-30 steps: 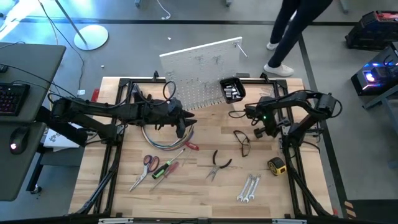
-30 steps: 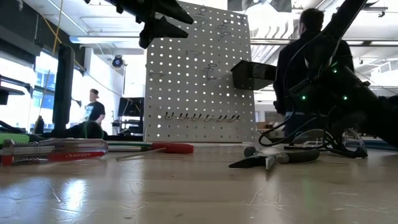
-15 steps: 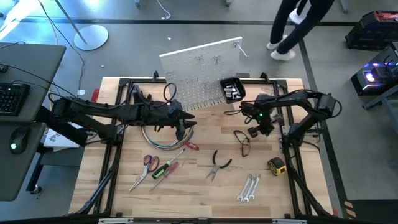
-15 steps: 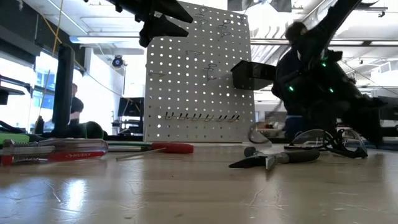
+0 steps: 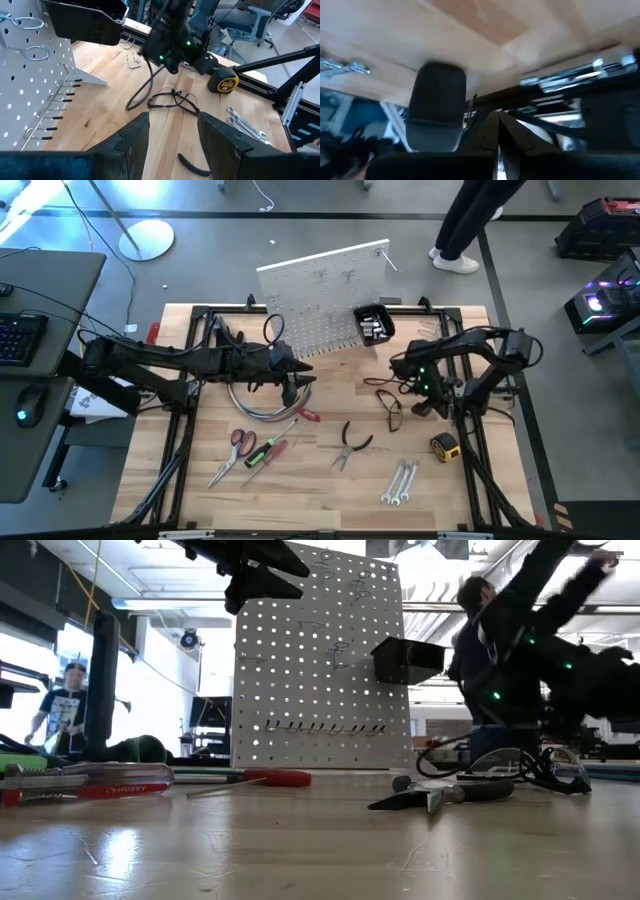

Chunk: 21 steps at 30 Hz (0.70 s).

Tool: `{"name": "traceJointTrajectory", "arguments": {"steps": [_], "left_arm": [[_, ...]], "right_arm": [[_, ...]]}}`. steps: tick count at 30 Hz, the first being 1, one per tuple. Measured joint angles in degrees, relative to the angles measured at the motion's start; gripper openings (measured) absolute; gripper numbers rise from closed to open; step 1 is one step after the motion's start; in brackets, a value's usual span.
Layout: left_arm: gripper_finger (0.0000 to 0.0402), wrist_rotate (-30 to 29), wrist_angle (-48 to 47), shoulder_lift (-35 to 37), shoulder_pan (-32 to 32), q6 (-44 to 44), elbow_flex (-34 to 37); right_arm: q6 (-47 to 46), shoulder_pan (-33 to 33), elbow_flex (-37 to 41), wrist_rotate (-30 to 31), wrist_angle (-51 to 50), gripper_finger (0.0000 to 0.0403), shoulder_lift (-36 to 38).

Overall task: Hang tools onto peg board
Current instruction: Put the socket into the black bin on the peg board

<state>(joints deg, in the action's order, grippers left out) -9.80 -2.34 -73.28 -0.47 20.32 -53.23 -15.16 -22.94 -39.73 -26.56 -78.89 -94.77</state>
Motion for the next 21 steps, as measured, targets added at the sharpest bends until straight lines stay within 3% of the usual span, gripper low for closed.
{"name": "traceJointTrajectory", "arguments": {"steps": [5,12,21], "left_arm": [[0.0163,0.00,-0.01,0.00,0.00,0.39,0.00],[0.0163,-0.02,0.03,-0.02,0.00,0.40,0.00],[0.0163,-0.08,1.77,-0.04,0.00,3.03,0.00]], "right_arm": [[-3.65,-0.30,2.59,-1.17,3.83,0.0000,-1.38],[5.45,-1.07,4.18,-7.47,5.32,0.0000,-5.86],[6.13,-3.81,1.49,-1.90,10.61,0.0000,-10.67]]}}
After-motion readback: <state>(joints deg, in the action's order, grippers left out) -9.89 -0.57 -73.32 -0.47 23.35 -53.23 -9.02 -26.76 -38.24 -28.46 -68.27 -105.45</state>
